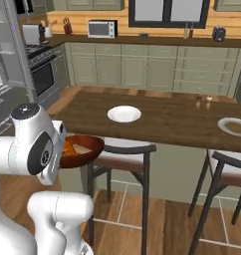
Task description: Pick the chicken drumstick and sweet potato from their plates and place them in the bowl. Then put the bowl in the fridge.
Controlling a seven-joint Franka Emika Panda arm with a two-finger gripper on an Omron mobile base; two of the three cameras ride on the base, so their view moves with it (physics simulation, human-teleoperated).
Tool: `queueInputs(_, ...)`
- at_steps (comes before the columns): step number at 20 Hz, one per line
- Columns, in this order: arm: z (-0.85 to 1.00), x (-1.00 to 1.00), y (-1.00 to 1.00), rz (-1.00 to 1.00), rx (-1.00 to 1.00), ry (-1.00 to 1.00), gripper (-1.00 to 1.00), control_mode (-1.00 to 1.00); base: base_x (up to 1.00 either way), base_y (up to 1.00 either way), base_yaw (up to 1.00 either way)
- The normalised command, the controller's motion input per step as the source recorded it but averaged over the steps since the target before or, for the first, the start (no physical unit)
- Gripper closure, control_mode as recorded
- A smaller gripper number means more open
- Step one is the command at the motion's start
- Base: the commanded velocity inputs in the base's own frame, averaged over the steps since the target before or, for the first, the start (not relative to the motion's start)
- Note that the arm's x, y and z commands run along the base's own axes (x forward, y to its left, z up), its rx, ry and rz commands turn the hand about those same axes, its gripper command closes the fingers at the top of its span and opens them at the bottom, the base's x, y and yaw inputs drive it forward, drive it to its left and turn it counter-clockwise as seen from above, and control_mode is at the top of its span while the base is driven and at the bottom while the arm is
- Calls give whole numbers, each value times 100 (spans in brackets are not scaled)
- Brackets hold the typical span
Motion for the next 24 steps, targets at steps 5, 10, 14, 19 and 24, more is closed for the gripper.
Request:
queueInputs(5,0,0,0,0,0,0,100,100,4,100,-1)
queueInputs(10,0,0,0,0,0,0,100,100,35,100,-2)
queueInputs(14,0,0,0,0,0,0,100,100,51,100,-5)
queueInputs(19,0,0,0,0,0,0,100,100,53,99,-14)
queueInputs(24,0,0,0,0,0,0,100,100,46,41,-21)
